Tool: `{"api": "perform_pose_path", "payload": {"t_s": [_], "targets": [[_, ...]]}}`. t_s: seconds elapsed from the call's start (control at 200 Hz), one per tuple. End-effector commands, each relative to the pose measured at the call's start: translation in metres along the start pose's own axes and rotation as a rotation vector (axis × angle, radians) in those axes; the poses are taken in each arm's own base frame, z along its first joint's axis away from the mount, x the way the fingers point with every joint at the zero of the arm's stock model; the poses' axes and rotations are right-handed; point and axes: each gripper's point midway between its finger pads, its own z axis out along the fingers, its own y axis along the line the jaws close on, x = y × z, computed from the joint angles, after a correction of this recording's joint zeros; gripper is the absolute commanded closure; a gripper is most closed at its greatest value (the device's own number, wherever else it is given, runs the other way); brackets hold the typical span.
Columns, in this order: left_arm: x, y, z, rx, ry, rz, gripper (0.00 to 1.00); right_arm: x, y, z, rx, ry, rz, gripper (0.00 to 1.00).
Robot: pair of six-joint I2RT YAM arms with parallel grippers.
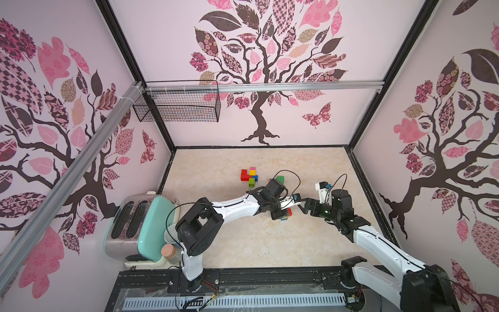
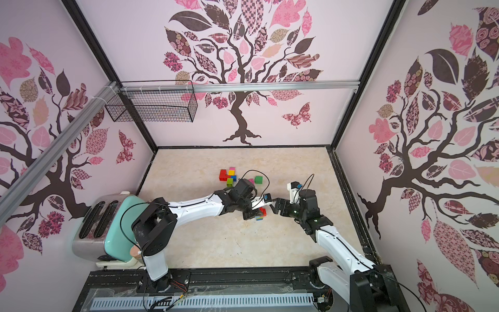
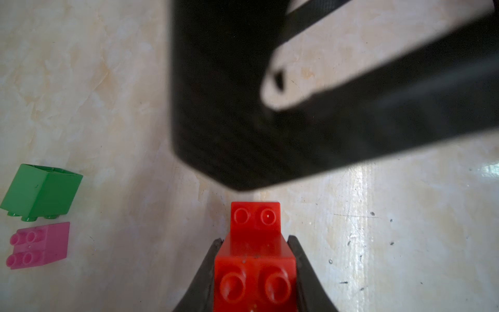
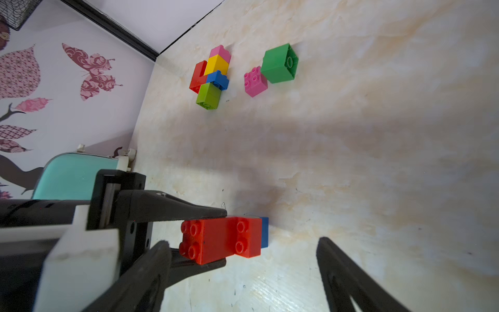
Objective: Assemble the number 4 with lego
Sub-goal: Assemble the lego brick with the lego brick.
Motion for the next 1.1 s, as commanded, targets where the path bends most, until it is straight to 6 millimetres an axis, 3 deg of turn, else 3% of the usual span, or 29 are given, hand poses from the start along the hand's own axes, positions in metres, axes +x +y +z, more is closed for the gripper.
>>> {"api": "perform_pose_path", "payload": {"t_s": [0.0, 0.03, 0.075, 0.16, 0.36, 0.475, 0.64, 0.685, 0.755, 0.815, 1.096], "targets": [[0.053, -0.022, 0.023, 0.055, 0.150, -0.038, 1.00, 0.003, 0.056, 0.000, -0.309, 0.073, 0.037, 0.28], [0.052, -0.022, 0.023, 0.055, 0.149, -0.038, 1.00, 0.004, 0.057, 0.002, -0.329, 0.086, 0.067, 0.34], [0.052, -0.022, 0.022, 0.055, 0.146, -0.040, 1.00, 0.004, 0.059, 0.005, -0.357, 0.093, 0.102, 0.56], [0.051, -0.022, 0.023, 0.059, 0.146, -0.040, 1.00, 0.007, 0.058, 0.010, -0.380, 0.113, 0.160, 0.77], [0.050, -0.022, 0.022, 0.058, 0.144, -0.044, 1.00, 0.027, 0.057, 0.027, -0.366, 0.226, 0.161, 0.97], [0.050, -0.022, 0.023, 0.061, 0.142, -0.046, 1.00, 0.035, 0.048, 0.036, -0.324, 0.253, 0.174, 1.00], [0.045, -0.021, 0.022, 0.057, 0.129, -0.051, 1.00, 0.054, 0.014, 0.045, -0.169, 0.292, 0.230, 1.00], [0.043, -0.020, 0.020, 0.052, 0.122, -0.058, 0.89, 0.059, 0.007, 0.046, -0.134, 0.305, 0.239, 1.00], [0.034, -0.017, 0.014, 0.041, 0.102, -0.067, 0.63, 0.067, -0.004, 0.046, -0.082, 0.326, 0.247, 1.00], [0.025, -0.014, 0.008, 0.028, 0.078, -0.073, 0.52, 0.071, -0.011, 0.047, -0.051, 0.335, 0.255, 1.00], [-0.018, 0.001, -0.033, -0.066, -0.078, -0.117, 0.28, 0.077, -0.023, 0.047, 0.008, 0.345, 0.257, 1.00]]}}
